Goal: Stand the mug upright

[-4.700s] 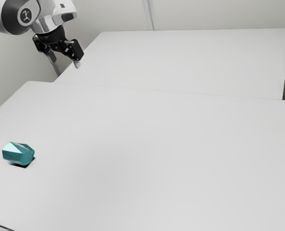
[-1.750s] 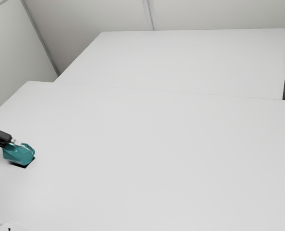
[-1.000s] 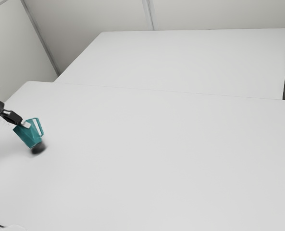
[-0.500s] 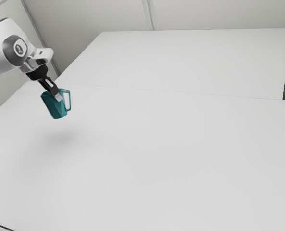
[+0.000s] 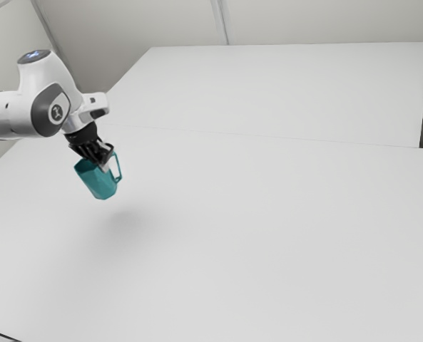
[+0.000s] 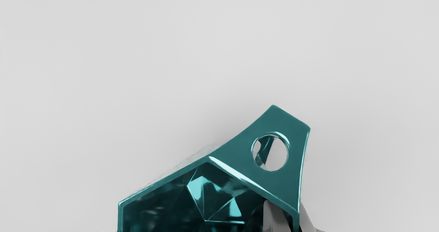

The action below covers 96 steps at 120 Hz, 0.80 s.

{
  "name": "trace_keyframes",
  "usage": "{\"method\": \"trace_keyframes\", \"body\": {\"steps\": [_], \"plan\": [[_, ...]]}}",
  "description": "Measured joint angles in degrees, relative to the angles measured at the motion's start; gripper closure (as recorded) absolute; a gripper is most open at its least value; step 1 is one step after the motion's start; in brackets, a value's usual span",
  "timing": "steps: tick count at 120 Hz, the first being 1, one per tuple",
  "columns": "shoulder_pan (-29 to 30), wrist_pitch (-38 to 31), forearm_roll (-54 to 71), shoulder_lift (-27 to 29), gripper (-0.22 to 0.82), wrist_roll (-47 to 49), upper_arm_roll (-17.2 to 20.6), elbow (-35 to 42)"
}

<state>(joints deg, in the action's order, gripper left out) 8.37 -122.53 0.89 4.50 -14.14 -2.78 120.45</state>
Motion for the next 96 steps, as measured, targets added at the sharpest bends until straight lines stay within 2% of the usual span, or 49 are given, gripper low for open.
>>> {"method": "trace_keyframes", "body": {"steps": [39, 96], "plan": [[-3.3, -8.8, 0.5, 1.4, 0.79, 16.2, 0.0, 6.9], [-5.2, -11.7, 1.7, -2.3, 0.79, 32.5, 0.1, 8.8]]}}
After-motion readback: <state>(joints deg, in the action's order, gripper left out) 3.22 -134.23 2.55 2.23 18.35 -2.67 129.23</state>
